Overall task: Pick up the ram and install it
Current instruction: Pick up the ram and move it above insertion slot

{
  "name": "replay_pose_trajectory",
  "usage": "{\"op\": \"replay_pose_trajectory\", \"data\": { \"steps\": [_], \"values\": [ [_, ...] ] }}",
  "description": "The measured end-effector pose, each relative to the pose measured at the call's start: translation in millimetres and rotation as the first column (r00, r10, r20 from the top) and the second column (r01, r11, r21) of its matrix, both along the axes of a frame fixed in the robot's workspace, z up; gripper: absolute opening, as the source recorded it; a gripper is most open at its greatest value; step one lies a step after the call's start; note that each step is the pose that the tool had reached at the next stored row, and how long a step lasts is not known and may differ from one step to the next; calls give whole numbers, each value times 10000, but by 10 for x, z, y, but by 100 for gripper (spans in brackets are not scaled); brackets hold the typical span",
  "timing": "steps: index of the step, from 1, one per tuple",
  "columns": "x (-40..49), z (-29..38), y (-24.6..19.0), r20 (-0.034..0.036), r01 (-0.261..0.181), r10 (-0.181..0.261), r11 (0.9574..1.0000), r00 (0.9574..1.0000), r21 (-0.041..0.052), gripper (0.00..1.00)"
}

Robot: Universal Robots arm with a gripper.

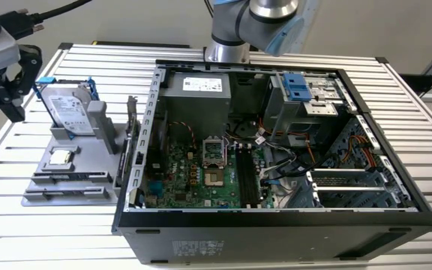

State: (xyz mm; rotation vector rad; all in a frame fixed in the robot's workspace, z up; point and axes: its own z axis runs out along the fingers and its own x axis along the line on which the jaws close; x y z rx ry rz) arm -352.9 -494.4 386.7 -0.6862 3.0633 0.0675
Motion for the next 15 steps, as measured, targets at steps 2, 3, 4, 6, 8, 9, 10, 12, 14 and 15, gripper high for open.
{"op": "replay_pose_trajectory", "data": {
  "steps": [2, 3, 4, 6, 8, 9, 10, 12, 14, 15],
  "values": [
    [0, 1, 0, -1, -371, 371, 9993, 9993, -10, 0],
    [0, 0, 0, -1, -550, 550, 9985, 9985, -14, 0],
    [0, 0, 0, -1, -730, 730, 9973, 9973, -18, 0],
    [0, 0, 0, -2, -1098, 1098, 9940, 9940, -24, 0],
    [-1, 0, 0, -2, -1455, 1455, 9894, 9894, -29, 0],
    [-1, 1, 0, -3, -1633, 1633, 9866, 9866, -33, 0],
    [-1, 0, 0, -3, -1808, 1808, 9835, 9835, -35, 0],
    [-1, 1, 0, -4, -2167, 2167, 9762, 9762, -39, 0],
    [-1, 0, 0, -5, -2518, 2518, 9678, 9678, -41, 0],
    [-1, 0, 0, -5, -2701, 2701, 9628, 9628, -42, 0]
  ]
}}
